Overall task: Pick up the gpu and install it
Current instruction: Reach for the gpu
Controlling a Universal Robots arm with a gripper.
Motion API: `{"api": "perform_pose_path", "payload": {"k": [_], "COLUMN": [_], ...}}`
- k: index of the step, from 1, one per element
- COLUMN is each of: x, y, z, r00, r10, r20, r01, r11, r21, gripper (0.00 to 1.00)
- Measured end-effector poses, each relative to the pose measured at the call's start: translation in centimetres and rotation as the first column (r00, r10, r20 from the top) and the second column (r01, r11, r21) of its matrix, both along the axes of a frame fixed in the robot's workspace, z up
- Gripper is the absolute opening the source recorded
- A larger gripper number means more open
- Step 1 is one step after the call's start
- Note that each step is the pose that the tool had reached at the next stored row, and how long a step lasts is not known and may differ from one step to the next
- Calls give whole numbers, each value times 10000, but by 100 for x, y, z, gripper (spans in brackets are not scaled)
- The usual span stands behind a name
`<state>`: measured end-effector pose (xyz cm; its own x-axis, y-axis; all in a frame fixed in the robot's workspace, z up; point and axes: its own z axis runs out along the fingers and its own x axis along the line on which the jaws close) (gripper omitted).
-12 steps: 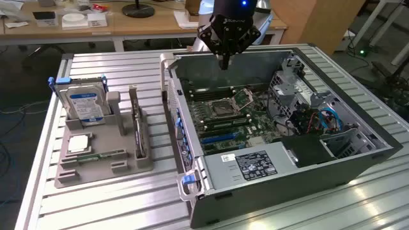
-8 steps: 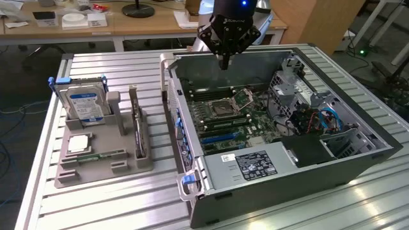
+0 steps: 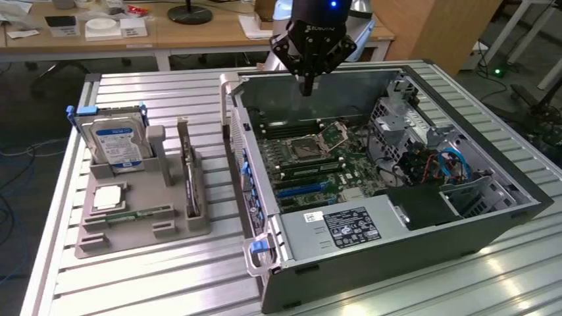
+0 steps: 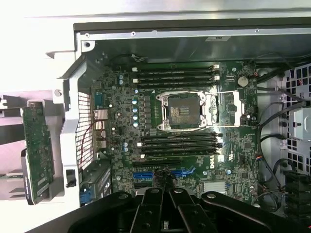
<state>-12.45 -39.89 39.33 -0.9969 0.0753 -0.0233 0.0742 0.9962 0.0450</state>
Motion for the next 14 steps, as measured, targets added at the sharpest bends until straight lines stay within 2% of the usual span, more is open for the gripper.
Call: {"api": "perform_pose_path", "payload": {"k": [14], "x": [-120], "y": [0], "z": [-1], "r00": [10000], "r10": [0], "r20": [1], "r01": [0], "r11": [10000], "r21": [1], "gripper": [10]}}
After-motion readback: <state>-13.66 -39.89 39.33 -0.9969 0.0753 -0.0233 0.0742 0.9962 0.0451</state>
